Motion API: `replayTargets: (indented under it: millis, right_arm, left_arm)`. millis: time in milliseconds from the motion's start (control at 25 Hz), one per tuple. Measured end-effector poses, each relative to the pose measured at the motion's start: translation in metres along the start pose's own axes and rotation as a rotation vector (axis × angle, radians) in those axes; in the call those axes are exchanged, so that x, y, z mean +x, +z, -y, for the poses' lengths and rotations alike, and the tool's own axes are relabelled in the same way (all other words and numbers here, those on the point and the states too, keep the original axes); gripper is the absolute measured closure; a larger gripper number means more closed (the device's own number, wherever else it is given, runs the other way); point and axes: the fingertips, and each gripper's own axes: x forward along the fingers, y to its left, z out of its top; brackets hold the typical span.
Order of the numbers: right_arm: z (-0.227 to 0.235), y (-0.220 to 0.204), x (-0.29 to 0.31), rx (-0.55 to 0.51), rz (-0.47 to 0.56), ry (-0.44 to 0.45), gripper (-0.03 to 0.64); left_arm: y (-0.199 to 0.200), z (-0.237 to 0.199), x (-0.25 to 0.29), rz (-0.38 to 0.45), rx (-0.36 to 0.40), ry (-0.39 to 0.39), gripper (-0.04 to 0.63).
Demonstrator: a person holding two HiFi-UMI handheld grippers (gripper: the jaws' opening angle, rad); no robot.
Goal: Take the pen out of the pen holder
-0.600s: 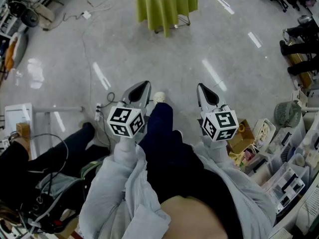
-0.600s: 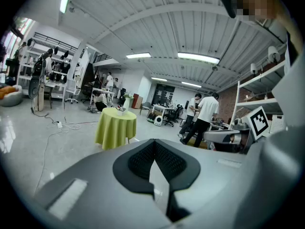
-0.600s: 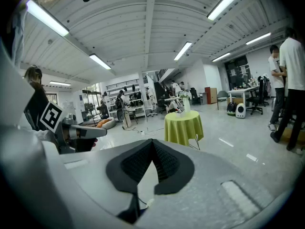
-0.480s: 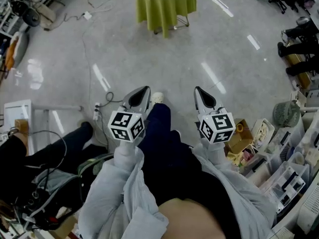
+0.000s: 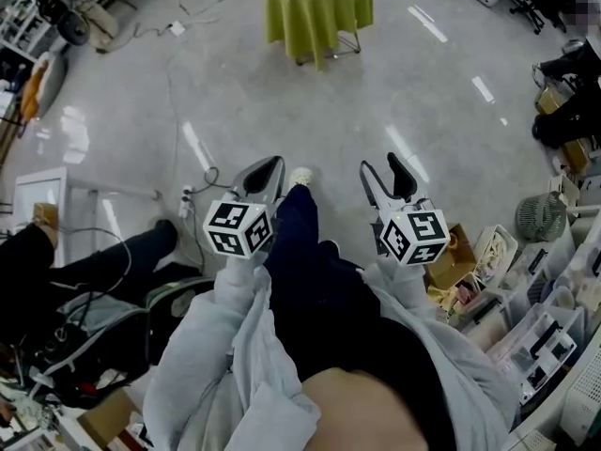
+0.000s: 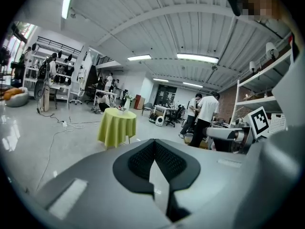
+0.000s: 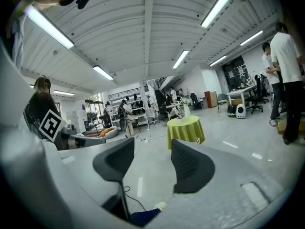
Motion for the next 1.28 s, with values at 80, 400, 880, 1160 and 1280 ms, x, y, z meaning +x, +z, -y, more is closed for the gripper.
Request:
replayTargets:
  millis: [80, 400, 880, 1160, 1280]
  right_arm:
    - [0.002, 0.007, 0.000, 0.004, 0.024, -0.004, 0.373]
    - [0.011, 0.007, 0.016, -0.023, 0.006, -0.007, 0.362]
    - [0.046, 0.039, 0.097, -0.069, -0.008, -0.008, 0.364]
    - [0.063, 0.091, 0.167, -0.097, 0.029, -0.054, 0.365]
    - [0.068, 0.103, 0.197, -0.102, 0.031, -0.066, 0.365]
  left_arm:
    - [0.005, 0.000, -0.001, 0.006, 0.006, 0.000, 0.577]
    - [0.005, -0.005, 0.013, 0.009, 0.005, -0.001, 0.577]
    - [0.040, -0.054, 0.084, 0.030, -0.024, -0.001, 0.577]
    - [0.100, -0.108, 0.139, 0.049, 0.014, -0.023, 0.577]
    - [0.119, -0.130, 0.159, 0.055, 0.027, -0.041, 0.577]
